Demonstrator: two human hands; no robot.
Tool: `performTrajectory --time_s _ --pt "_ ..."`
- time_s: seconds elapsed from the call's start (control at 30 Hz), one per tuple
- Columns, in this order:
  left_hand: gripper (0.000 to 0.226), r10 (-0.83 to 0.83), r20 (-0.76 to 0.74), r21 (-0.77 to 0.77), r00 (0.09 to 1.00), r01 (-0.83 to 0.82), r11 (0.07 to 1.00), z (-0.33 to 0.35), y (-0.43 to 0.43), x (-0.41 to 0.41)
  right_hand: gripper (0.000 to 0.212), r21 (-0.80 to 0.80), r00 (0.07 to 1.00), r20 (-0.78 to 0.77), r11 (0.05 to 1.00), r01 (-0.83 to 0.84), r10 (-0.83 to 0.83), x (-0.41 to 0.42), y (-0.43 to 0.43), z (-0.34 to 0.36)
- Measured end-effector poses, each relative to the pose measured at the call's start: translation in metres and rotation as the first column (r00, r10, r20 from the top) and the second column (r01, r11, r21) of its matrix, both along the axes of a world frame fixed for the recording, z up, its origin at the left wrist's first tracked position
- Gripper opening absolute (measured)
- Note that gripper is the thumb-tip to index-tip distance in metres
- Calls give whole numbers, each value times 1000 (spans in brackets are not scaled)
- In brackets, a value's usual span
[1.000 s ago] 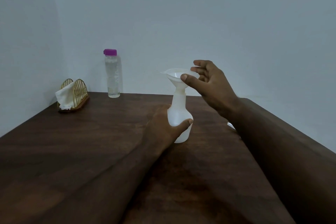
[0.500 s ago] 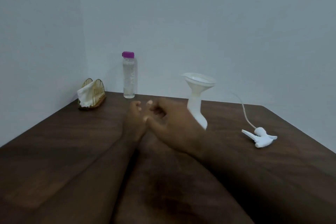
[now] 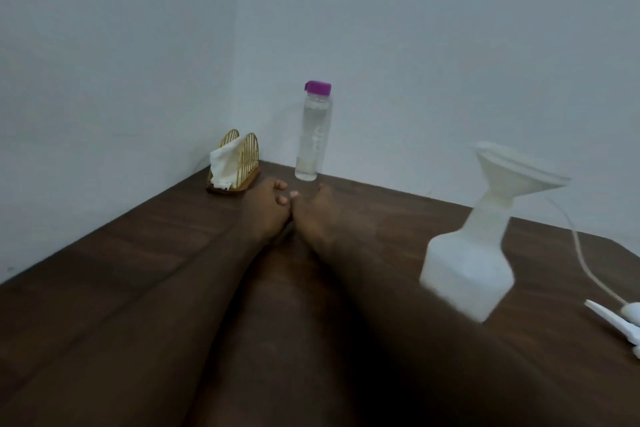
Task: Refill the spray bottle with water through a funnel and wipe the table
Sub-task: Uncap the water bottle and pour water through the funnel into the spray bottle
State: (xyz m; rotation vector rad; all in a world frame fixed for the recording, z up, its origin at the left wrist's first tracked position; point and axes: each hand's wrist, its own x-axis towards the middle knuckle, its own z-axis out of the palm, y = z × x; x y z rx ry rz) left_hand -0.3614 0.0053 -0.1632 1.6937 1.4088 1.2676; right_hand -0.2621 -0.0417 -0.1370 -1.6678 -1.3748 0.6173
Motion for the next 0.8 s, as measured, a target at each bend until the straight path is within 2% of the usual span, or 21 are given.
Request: performTrajectory --time_s 0.17,0.33,0.4,0.53,0.63,0.7,0.8 --pt "23 14 -51 47 999 -12 999 5 48 6 71 98 987 -126 989 113 -100 5 67 -1" --pt "24 36 -133 108 990 -21 994 4 86 11 91 113 985 -11 978 174 -174 7 128 -6" --pt "29 40 -168 118 985 -20 993 3 97 13 92 130 981 1 972 195 -196 9 148 -7" --pt "48 2 -198 85 980 16 996 1 111 14 73 162 977 29 965 205 -212 20 181 -12" --pt "51 -34 -179 79 983 49 996 1 111 13 57 151 976 62 969 197 -208 25 190 -12" --pt "52 -33 -180 95 983 51 994 3 107 14 55 147 974 87 969 196 -210 27 187 -12" --pt "65 19 -193 78 981 -4 997 7 99 16 55 108 971 115 974 197 -209 25 169 -9"
